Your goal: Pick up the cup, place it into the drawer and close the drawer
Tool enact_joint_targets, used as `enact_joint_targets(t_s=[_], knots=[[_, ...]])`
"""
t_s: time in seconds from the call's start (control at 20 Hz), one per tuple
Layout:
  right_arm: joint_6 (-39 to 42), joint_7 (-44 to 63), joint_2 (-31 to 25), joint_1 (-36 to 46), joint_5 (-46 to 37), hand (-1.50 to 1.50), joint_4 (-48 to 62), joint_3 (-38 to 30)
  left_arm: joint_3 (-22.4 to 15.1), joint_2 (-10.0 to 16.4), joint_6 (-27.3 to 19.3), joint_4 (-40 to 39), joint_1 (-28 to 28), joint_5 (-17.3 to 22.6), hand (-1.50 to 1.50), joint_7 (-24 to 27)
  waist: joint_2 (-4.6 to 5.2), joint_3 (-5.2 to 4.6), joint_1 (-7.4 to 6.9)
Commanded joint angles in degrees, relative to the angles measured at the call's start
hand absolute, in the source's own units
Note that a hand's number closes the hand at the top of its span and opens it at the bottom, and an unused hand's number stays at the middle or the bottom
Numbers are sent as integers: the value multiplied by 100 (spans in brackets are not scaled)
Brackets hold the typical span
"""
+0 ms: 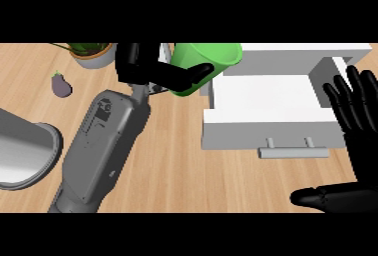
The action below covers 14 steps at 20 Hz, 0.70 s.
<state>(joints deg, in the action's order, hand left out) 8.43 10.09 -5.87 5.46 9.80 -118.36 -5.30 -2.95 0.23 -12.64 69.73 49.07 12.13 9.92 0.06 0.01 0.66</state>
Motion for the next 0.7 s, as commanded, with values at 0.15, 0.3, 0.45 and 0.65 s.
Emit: enact_joint_targets(t_s=[0.15,0.3,0.45,0.65], knots=[[6,123,-74,26,81,-150,-186,-86,32,-9,9,-908,708,-136,150,-137,-1,0,-8],[284,-251,-170,-80,255,-150,267,-278,-385,-23,-484,-1599,1050,148,150,256,17,2,53],[110,44,-218,273,208,-150,219,-283,-380,-23,-609,-2080,1376,444,150,284,23,1,70],[95,-439,18,34,-211,-150,475,2,-477,-23,-683,-2646,1817,701,150,414,25,2,74]])
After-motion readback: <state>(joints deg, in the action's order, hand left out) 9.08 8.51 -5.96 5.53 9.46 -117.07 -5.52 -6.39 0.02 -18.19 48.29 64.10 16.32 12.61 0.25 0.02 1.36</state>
